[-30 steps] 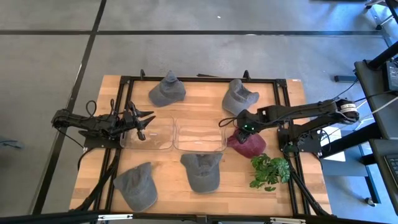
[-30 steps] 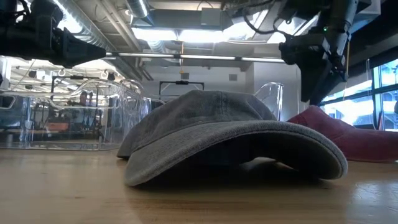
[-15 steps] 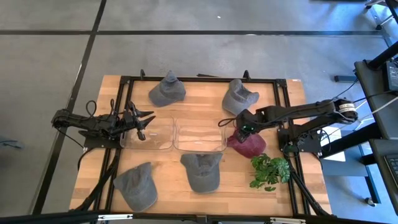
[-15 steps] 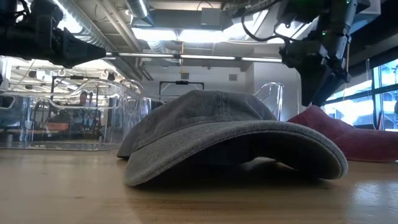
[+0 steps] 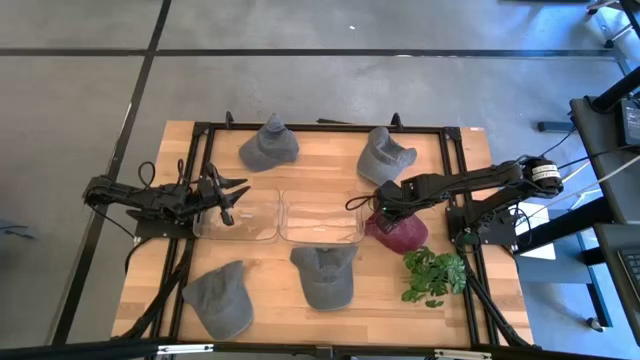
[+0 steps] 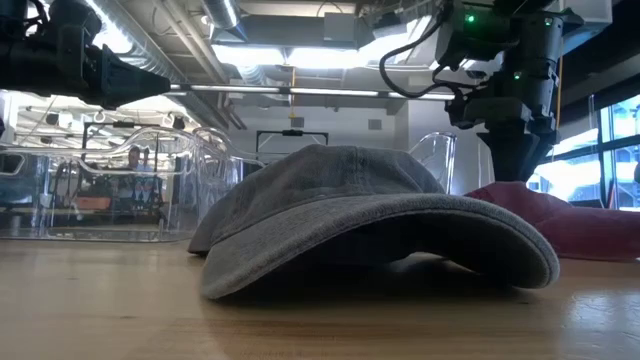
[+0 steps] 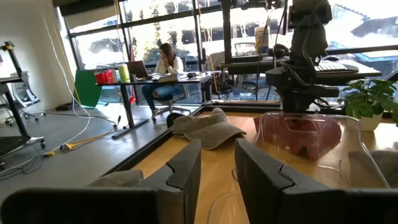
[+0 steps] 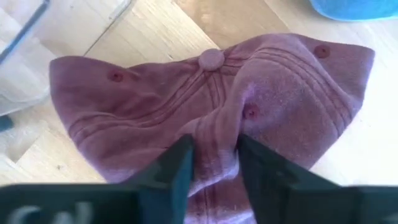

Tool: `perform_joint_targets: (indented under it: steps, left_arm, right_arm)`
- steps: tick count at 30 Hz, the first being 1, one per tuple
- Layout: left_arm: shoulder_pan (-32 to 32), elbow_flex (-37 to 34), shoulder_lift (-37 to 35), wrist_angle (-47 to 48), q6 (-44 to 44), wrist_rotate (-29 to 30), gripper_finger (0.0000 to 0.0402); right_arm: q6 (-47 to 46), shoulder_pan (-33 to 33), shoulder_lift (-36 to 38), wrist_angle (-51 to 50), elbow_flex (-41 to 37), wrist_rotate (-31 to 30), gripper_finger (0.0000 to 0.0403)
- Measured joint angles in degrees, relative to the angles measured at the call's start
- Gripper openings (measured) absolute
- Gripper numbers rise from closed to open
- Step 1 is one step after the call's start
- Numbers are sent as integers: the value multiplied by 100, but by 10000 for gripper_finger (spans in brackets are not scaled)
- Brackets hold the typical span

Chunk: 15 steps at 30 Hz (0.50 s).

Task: Pick & Place hat
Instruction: Put the red cap into the right transparent bin

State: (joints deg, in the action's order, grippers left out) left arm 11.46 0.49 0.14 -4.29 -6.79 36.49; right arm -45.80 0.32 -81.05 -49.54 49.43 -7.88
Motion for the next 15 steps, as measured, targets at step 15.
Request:
perform_joint_targets:
  steps: [15]
  left_arm:
    - [-1, 0, 0, 2, 0, 7, 95]
  right_arm:
    - [412, 98, 515, -1339, 857, -932, 9]
